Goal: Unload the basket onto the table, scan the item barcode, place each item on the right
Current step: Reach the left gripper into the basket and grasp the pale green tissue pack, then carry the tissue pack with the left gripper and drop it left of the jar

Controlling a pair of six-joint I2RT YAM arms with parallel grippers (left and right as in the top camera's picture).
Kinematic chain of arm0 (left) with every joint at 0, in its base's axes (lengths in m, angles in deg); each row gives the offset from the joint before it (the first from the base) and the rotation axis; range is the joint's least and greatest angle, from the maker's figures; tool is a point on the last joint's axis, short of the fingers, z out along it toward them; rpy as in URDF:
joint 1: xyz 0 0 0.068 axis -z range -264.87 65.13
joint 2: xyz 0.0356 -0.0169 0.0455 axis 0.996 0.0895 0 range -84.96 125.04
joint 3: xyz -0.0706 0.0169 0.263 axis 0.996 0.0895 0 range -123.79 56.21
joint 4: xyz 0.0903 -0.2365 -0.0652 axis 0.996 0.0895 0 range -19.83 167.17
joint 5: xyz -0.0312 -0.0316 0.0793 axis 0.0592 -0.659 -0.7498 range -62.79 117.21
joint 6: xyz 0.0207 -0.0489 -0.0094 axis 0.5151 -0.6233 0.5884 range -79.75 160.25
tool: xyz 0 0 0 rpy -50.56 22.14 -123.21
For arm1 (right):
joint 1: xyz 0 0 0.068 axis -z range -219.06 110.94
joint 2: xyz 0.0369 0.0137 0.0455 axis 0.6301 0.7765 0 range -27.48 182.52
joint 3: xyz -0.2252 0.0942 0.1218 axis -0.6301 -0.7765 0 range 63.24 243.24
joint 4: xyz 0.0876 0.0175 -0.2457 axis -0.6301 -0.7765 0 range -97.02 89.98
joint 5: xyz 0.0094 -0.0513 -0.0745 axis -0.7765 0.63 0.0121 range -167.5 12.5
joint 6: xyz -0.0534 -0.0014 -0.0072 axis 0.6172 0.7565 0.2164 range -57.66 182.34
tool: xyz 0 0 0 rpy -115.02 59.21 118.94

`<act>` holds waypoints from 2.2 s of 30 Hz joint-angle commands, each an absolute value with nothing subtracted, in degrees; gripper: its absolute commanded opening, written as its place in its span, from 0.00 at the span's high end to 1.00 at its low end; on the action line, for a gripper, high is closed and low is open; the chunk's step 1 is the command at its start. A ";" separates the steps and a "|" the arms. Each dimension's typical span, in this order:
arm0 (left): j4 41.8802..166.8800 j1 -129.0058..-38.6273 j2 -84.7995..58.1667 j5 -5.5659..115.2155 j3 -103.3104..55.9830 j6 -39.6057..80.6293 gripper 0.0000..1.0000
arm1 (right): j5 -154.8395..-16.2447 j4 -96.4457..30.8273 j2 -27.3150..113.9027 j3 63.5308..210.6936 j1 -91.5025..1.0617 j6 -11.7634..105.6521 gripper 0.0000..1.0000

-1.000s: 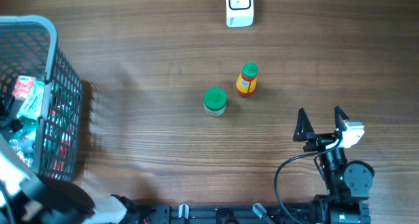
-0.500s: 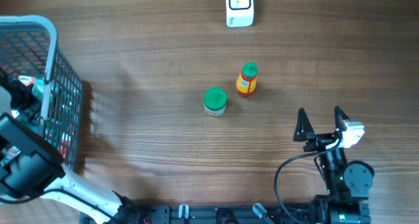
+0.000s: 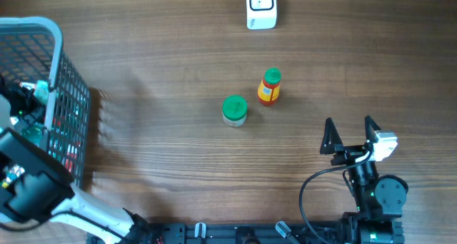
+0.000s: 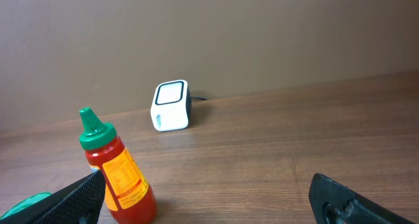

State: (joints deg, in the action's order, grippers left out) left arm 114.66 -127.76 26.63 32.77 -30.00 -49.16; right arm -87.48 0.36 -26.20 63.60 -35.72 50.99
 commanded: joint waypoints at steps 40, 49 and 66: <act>137.57 -61.12 19.57 25.14 -29.89 -6.41 0.73 | -86.47 0.56 -26.13 63.53 -35.33 50.31 0.00; 137.39 -60.62 24.46 21.51 -31.58 -4.68 0.26 | -86.47 0.56 -26.13 63.53 -35.33 50.31 0.00; 146.01 -94.17 0.05 13.43 -57.15 -12.72 0.00 | -86.47 0.56 -26.13 63.53 -35.33 50.31 0.00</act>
